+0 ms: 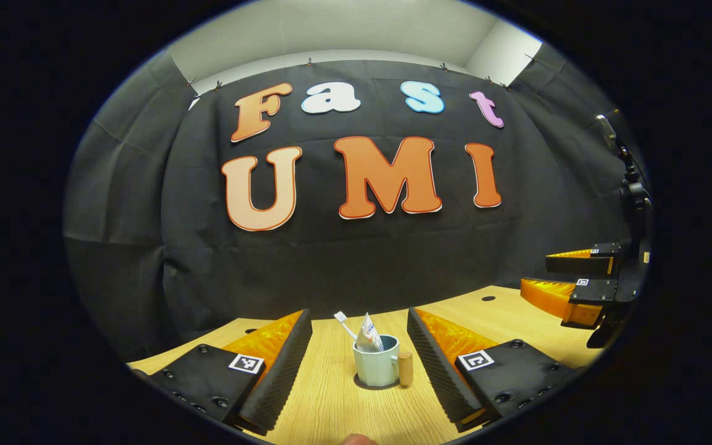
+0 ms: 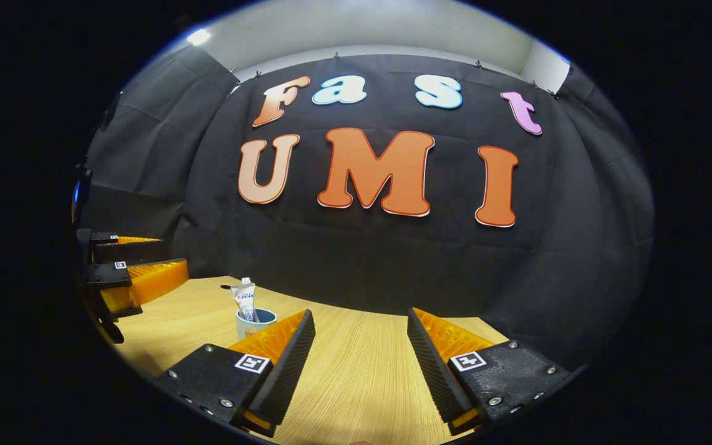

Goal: Put the toothbrush and toothpaste on the desktop into the cup, then pick up the cup and place it on the coaster on the desktop.

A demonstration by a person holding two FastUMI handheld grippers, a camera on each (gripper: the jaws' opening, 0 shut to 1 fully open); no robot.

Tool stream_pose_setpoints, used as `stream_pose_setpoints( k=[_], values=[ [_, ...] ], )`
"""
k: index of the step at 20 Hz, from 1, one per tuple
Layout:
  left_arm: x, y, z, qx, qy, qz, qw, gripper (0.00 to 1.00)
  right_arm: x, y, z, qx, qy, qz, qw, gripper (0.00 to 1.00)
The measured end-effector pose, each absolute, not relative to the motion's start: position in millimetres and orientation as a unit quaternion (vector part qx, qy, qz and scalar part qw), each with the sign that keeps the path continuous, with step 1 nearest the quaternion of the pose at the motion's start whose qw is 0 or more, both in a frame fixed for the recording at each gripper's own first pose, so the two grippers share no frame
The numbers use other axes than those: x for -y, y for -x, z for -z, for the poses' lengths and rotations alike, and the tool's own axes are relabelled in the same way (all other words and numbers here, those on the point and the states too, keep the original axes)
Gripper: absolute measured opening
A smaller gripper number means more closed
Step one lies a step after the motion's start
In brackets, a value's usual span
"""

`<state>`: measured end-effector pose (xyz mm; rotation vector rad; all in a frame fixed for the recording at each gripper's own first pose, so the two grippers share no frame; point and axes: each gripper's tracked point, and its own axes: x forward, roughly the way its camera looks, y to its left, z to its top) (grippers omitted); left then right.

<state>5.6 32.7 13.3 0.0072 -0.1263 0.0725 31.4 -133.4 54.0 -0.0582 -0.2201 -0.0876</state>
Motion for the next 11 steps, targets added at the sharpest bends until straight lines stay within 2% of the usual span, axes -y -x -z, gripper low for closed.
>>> stream_pose_setpoints(
  k=[3,4,5,6,7,11],
  values=[
    [-33.8,-2.0,-17.9,0.073,-0.007,-0.040,0.997,0.98,128.5,-28.0,-56.5,0.114,0.025,0.038,0.992,0.93],
    [-34.1,-1.4,-20.3,0.077,-0.005,-0.041,0.996,1.00,128.1,-26.3,-56.8,0.114,0.024,0.036,0.992,0.94],
    [-35.3,-1.2,-22.7,0.081,-0.004,-0.043,0.996,1.00,126.6,-25.9,-58.7,0.116,0.024,0.034,0.992,0.97],
    [-36.2,-1.2,-23.4,0.082,-0.002,-0.044,0.996,1.00,124.9,-24.3,-59.0,0.117,0.024,0.034,0.992,0.94],
    [-38.4,-0.8,-24.5,0.084,-0.002,-0.045,0.995,0.98,124.4,-24.0,-61.8,0.122,0.025,0.033,0.992,0.95],
    [-42.2,0.1,-26.6,0.088,-0.003,-0.050,0.995,1.00,120.0,-22.3,-63.6,0.123,0.028,0.028,0.992,0.96]
  ],
)
